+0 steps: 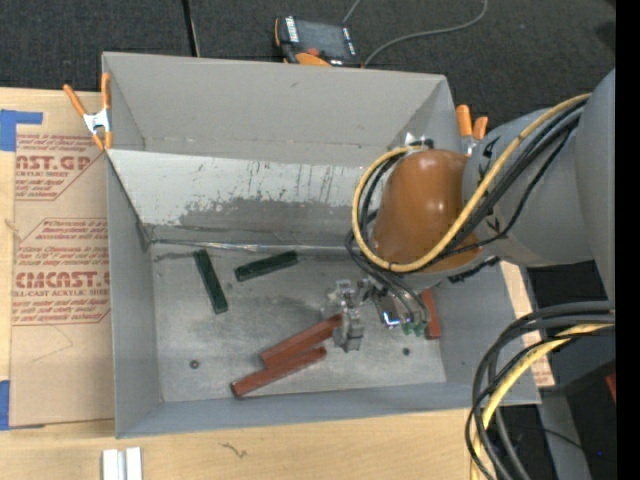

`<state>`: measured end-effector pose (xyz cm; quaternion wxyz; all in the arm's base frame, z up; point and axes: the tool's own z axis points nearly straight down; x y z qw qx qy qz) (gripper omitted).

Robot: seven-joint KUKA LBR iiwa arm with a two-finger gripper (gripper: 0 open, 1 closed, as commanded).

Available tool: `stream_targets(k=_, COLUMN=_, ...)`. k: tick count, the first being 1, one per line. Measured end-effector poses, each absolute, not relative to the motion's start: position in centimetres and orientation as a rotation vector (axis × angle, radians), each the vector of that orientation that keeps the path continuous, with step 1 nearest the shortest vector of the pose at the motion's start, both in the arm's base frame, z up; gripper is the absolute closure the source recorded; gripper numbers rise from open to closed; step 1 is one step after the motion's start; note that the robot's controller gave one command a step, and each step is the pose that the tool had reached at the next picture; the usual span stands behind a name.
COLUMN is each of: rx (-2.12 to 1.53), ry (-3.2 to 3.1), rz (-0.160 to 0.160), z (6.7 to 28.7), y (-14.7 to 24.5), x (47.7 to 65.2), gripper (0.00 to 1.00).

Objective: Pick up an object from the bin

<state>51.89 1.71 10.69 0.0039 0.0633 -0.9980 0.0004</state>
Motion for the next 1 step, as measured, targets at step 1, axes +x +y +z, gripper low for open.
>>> stream_targets(k=1, rx=0.272, ry=-3.140, rz=0.004, z=21.36, y=-3.40, x=53.53, gripper=1.00)
